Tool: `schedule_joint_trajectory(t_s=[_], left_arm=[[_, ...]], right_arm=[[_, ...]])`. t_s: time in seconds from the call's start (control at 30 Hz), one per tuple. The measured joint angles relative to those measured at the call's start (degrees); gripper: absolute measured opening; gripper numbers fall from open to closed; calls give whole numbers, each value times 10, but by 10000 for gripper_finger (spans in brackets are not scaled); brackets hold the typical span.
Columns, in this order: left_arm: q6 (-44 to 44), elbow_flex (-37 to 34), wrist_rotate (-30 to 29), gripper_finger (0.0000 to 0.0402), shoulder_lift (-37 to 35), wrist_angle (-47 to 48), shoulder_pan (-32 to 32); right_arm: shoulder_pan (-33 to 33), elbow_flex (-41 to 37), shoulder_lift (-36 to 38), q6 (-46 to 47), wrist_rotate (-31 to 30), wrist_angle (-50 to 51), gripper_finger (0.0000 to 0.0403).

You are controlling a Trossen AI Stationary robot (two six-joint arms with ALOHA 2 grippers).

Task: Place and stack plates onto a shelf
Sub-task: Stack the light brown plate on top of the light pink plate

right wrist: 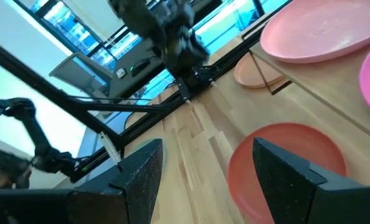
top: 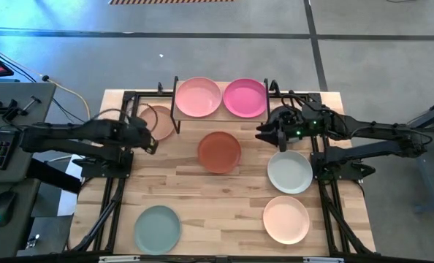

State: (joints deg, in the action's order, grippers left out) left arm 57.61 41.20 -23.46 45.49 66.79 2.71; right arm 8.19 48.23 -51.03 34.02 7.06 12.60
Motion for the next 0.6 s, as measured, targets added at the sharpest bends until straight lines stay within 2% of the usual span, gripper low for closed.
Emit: schedule_joint_trajectory(t_s=[0.17,0.27,0.4,0.5,0.6], left_arm=[[-17,-81,124,131,18,-36,31],[-40,-93,124,129,32,-68,57],[-128,-93,69,122,49,-124,94],[-217,-93,102,116,64,-170,131],[-268,-93,142,111,94,-183,169]], right_arm=[[0,0,0,-16,-10,0,229],[0,0,0,-19,-10,0,229],[0,0,0,-18,-10,0,229],[0,0,0,-13,-10,0,229],[0,0,0,-13,-10,0,229]])
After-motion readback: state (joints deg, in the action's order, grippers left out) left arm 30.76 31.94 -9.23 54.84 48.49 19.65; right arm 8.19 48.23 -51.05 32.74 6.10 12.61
